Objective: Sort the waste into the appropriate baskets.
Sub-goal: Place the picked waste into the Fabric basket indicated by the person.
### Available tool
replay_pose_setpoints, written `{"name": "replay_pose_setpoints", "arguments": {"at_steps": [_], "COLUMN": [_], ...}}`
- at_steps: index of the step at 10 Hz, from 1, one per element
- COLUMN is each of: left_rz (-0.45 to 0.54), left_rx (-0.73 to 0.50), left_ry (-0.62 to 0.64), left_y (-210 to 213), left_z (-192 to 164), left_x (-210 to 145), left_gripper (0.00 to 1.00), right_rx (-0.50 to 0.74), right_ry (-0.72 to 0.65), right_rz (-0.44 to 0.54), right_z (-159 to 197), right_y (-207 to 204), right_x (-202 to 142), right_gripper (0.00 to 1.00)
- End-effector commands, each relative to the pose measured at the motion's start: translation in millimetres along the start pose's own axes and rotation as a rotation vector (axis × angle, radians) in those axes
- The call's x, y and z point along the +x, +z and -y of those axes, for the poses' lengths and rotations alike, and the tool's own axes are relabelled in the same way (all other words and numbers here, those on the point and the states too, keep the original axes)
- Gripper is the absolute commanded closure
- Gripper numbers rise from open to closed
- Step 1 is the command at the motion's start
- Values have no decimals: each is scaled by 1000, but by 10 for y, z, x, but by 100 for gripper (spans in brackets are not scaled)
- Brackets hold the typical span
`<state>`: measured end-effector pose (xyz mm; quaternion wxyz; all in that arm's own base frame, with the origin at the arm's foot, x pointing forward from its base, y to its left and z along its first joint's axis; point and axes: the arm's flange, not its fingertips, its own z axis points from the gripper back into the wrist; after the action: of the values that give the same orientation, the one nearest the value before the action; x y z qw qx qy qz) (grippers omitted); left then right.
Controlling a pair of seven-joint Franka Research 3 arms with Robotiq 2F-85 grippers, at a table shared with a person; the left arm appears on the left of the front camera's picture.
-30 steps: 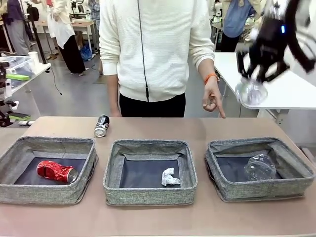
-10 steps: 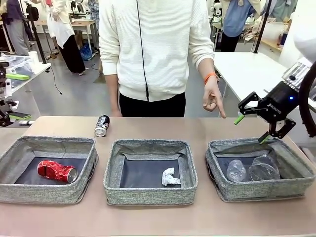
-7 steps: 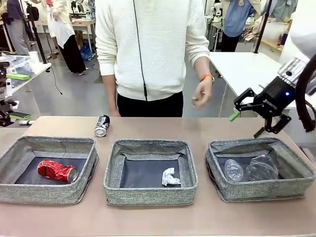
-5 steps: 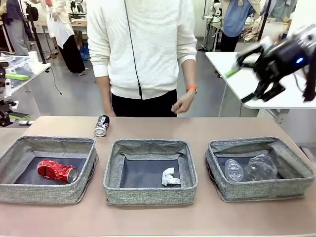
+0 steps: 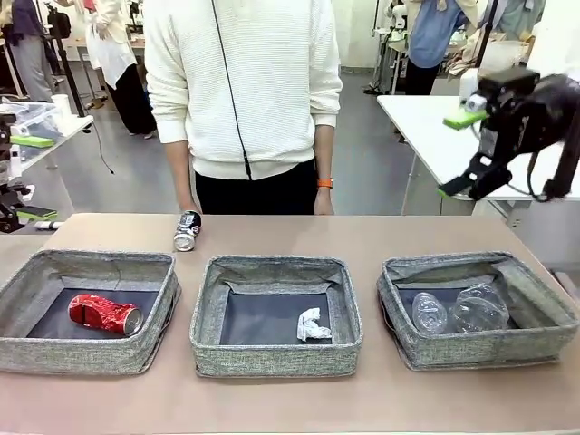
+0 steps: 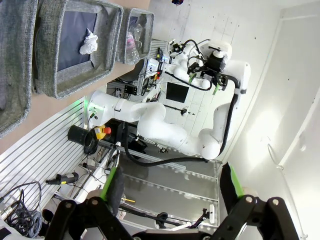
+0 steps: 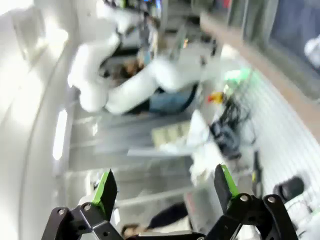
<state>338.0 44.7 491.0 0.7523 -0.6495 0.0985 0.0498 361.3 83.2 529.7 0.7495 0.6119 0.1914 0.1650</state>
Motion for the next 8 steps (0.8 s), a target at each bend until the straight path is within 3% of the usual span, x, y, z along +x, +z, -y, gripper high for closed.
{"name": "replay_pose_setpoints", "arguments": {"at_steps": [1, 8], "left_rz": [-1, -1], "left_rx": [-16, -16], "left_ry": [6, 6], "left_y": [-1, -1], "left_z": [40, 40], "left_x": [-24, -24], "left_gripper": [0, 0], "right_rx": [-61, -61], "right_ry": [57, 57], "right_rz": [113, 113], "right_z": [-187, -187], "right_y": [84, 84], "right_x": [-94, -94], "right_gripper": [0, 0]}}
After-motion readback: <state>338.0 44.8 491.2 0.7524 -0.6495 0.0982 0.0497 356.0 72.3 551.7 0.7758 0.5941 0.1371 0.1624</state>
